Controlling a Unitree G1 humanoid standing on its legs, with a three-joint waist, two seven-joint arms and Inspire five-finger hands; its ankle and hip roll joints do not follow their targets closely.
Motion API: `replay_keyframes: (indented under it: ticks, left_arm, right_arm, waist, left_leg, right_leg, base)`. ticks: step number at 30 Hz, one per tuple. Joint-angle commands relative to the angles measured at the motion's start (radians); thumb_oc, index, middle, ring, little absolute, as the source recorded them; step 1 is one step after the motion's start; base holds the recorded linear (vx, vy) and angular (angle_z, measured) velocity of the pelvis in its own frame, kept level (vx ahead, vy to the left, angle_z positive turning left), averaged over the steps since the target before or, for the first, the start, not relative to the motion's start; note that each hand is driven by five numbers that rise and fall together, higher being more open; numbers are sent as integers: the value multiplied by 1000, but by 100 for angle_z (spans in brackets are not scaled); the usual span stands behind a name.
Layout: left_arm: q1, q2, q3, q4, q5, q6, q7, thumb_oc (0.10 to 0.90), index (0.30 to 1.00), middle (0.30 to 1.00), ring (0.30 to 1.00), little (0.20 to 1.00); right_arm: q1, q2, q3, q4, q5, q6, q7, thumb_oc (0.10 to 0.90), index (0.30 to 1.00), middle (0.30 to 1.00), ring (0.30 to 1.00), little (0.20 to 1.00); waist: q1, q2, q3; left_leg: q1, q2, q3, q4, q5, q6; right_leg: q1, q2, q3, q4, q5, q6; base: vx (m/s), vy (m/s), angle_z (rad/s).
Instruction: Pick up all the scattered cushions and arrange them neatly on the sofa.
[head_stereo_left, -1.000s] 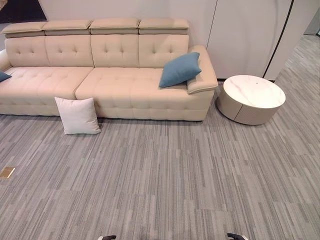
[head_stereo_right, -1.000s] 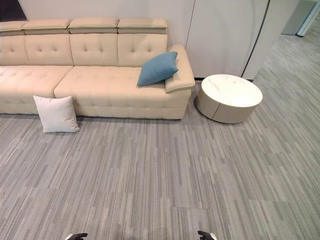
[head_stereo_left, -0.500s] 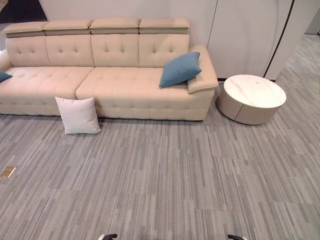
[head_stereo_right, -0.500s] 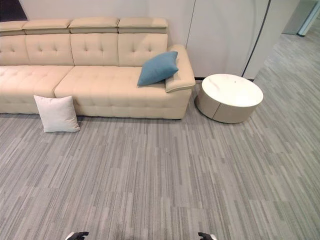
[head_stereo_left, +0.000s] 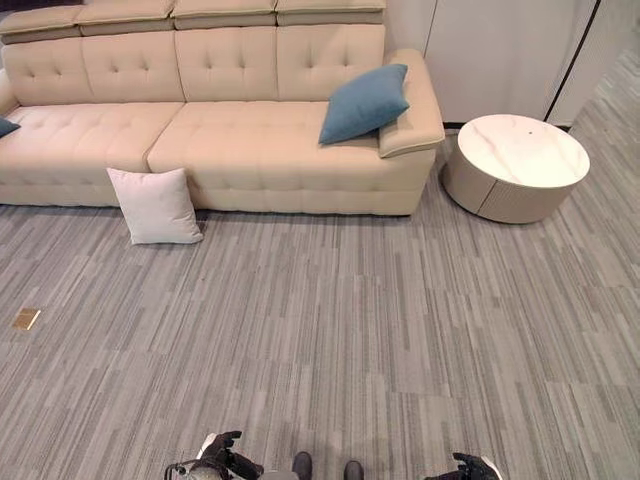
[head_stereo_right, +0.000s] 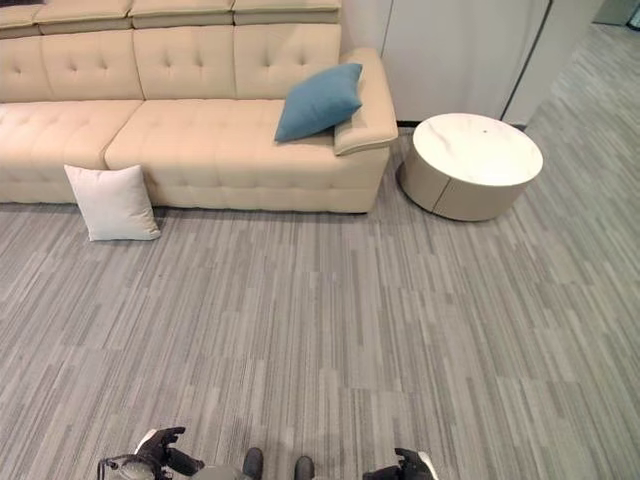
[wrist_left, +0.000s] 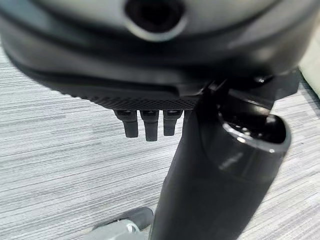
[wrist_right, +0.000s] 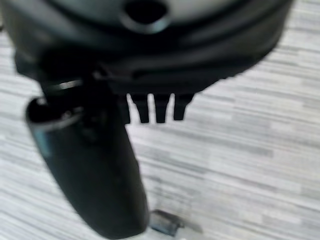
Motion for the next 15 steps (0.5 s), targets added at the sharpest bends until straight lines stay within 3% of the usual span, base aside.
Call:
replay_keyframes:
  ticks: [1,4,6,9,10,11,12,14,15]
  left_arm:
    - [-3,-20,-23,-2,-16,-30,6,800,900,900,900,900]
    - [6,-20,-19,-4,-8,-34,6,800,900,900,900,900]
    - [12,-20,-16,-1,-5,-33,6,800,900,900,900,900]
    - [18,-18,-12,5,10,-29,9,800,900,900,900,900]
    - [17,-17,-12,6,11,-30,9,800,900,900,900,900]
    - [13,-13,-9,0,9,-27,11,800,900,900,900,900]
    - [13,-13,-9,0,9,-27,11,800,900,900,900,900]
    - [1,-7,-11,-12,6,-25,17,800,900,900,900,900]
    - [-1,-1,-11,-18,6,-26,18,800,900,900,900,900]
  right_arm:
    - [16,-33,22,-27,15,-24,-31,800,900,900,900,900]
    - [17,-28,26,-34,11,-21,-32,800,900,900,900,900]
    - [20,-24,27,-33,4,-18,-29,800,900,900,900,900]
    - [25,-9,39,-24,-34,-12,-22,800,900,900,900,900]
    - [27,-5,43,-26,-39,-11,-18,800,900,900,900,900]
    - [23,-3,49,-31,-47,-5,-17,800,900,900,900,900]
    - [23,-3,49,-31,-47,-5,-17,800,900,900,900,900]
    - [10,-2,62,-44,-51,-3,-18,800,900,900,900,900]
    - [10,-2,66,-56,-57,-4,-19,800,900,900,900,900]
  waist:
    - [4,3,-27]
    - [22,4,-32]
    - [24,3,-38]
    - [35,-9,-62]
    - [38,-12,-62]
    - [42,-8,-52]
    - [43,-9,-52]
    - [35,-4,-23]
    - [33,13,-14]
  left_leg:
    - [-67,-7,24,-33,-43,31]
    - [-122,-15,56,-52,4,30]
    - [-111,-19,51,-57,-1,37]
    - [-69,-26,56,-69,-32,69]
    - [-58,-31,57,-68,-44,81]
    - [-33,-36,57,-66,-65,101]
    - [-33,-36,58,-65,-65,102]
    - [-5,-41,44,-54,-86,128]
    - [21,-31,24,-57,-102,137]
  right_leg:
    - [-8,11,81,98,-105,117]
    - [27,20,124,104,-131,127]
    - [31,17,134,112,-136,131]
    - [19,-28,145,201,-131,171]
    - [-1,-42,145,263,-106,187]
    - [-66,-59,143,400,-40,214]
    - [-68,-59,144,402,-41,214]
    - [-141,-60,154,554,65,228]
    - [-205,-60,135,630,64,217]
  base:
    - [205,53,8]
    - [224,105,-2]
    - [253,142,-45]
    - [308,190,-54]
    - [226,185,-22]
    - [167,144,-12]
    - [120,120,-14]
    - [128,85,-7]
    - [156,72,5]
